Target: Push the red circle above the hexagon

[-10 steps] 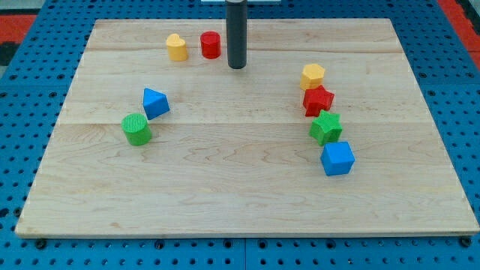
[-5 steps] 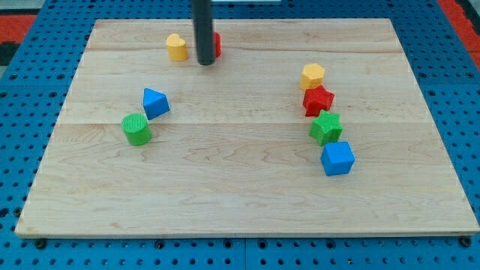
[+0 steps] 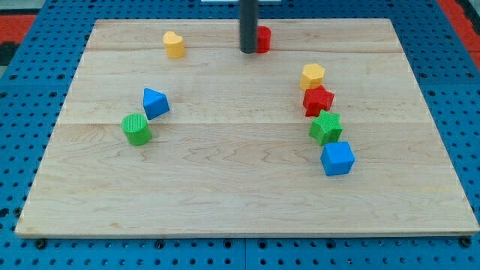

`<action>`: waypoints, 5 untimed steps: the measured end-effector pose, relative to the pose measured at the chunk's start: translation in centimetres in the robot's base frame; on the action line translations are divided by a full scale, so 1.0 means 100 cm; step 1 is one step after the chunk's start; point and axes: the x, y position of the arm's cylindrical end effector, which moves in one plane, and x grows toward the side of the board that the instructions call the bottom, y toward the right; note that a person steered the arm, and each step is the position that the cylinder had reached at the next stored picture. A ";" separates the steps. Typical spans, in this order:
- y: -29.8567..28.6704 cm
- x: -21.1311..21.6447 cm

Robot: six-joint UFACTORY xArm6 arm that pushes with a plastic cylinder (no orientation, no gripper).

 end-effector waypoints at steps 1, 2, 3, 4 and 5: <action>-0.030 -0.023; -0.051 -0.040; -0.049 -0.056; -0.033 -0.057; 0.012 -0.052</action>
